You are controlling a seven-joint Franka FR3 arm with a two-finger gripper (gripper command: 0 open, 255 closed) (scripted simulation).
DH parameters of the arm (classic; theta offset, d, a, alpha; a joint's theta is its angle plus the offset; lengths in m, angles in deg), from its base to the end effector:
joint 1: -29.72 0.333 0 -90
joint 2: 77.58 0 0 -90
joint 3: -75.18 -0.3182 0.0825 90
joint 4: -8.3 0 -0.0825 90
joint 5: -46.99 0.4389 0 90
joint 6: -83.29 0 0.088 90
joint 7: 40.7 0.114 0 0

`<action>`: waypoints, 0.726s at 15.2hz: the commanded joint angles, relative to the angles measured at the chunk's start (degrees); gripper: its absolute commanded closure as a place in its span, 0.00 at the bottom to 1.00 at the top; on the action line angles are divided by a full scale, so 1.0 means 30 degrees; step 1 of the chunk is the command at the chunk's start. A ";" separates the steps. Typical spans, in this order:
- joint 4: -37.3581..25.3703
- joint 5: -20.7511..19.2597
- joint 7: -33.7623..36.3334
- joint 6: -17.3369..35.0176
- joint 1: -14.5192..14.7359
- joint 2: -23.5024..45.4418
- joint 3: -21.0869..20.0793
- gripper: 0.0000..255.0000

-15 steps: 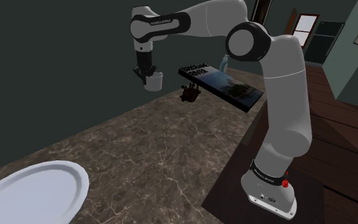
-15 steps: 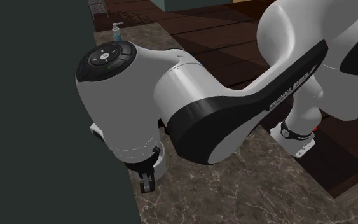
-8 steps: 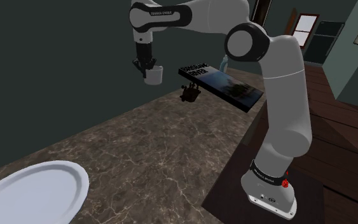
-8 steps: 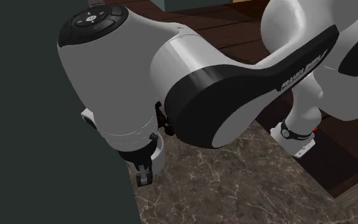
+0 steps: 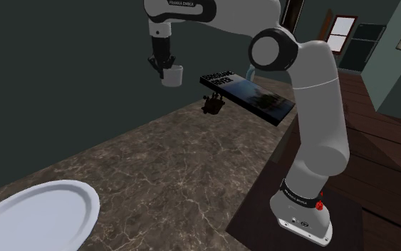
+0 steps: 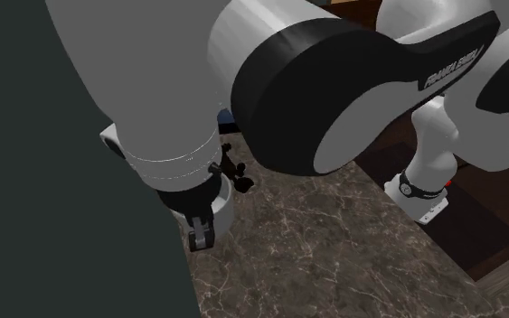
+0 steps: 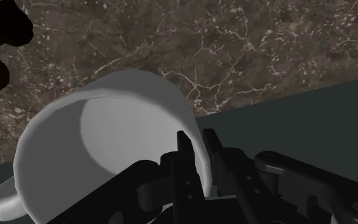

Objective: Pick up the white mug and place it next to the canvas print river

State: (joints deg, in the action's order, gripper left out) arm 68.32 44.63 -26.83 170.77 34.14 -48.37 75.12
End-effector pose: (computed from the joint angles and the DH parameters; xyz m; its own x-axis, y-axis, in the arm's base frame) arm 0.7476 0.0535 0.5423 0.9861 -0.1649 -0.0199 -0.1638 -0.9854 0.0468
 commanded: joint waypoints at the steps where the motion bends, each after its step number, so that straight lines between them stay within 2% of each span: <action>1: -0.1081 -0.0001 -0.0027 -0.0760 0.0007 0.0326 0.0003 1.00; 4: -0.2709 -0.0003 -0.0068 -0.1847 0.0017 0.0867 0.0010 1.00; 7: 0.2178 0.0049 -0.0778 -0.0029 -0.0608 -0.2233 0.0185 1.00; 11: 0.6531 0.0080 -0.1862 0.1387 -0.1378 -0.5216 0.0552 1.00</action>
State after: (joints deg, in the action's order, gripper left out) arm 84.33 44.86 -31.55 173.77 30.58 -61.55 76.49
